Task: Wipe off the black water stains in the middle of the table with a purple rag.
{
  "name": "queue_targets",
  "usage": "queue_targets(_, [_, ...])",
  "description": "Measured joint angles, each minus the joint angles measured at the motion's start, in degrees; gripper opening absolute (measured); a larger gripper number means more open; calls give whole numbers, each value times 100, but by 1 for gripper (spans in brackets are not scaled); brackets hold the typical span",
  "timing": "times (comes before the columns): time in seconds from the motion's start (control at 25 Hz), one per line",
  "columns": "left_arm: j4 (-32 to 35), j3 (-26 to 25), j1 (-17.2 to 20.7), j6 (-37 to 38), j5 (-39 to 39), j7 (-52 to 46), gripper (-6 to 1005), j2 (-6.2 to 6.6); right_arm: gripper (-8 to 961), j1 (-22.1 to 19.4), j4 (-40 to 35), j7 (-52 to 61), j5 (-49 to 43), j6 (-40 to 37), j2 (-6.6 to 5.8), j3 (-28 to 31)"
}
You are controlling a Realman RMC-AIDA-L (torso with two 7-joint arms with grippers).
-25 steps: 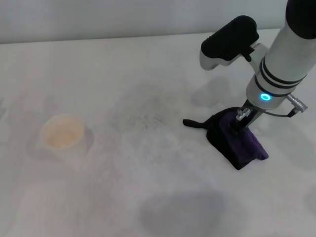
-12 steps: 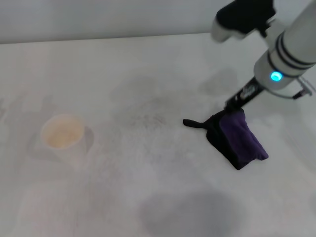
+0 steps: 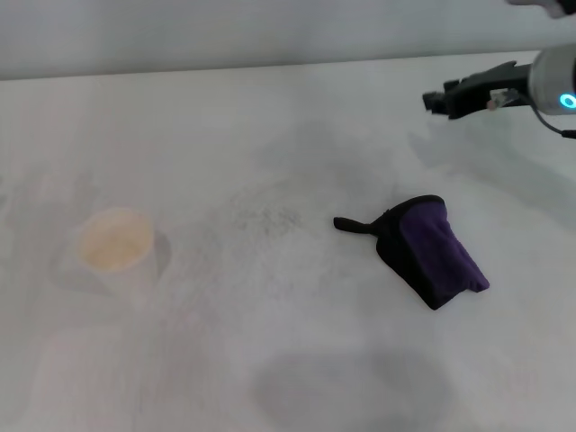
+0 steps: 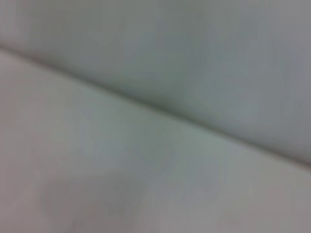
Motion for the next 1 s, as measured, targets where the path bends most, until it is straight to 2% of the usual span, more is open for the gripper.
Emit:
queue_targets(0.2, [5,0,18,14,-169,0,846,-5,346,-285,-870,-2220,2193,-784,-12,533])
queue_targets(0.24, [-3,0,22,14,-214,0,846,-5,346,-297,-1457,-3304,3269,-815,-13,880])
queue_targets(0.28, [-11,0,22,15,-259,0,846,-5,346,-297,-1457,-3304,3269,-815,-13,880])
queue_targets(0.32, [-19,0,17,15,-298,0,846,-5,346,-292,-2085,-4353,4256,-746,-24,1267])
queue_targets(0.36, [-32,0,-7,15,-379,0,846,-10,346,-292,-2085,-4353,4256,-746,-24,1267])
queue_targets(0.72, [-210,0,-156,-23,-751,-6,846,-35,346,-296,-4196,-8252,6878,89,-42,2862])
queue_targets(1.0, [-404,0,-172,-9,-1004,-9,846,-37,346,-313,-5427,-11053,8876,1100,0,3049])
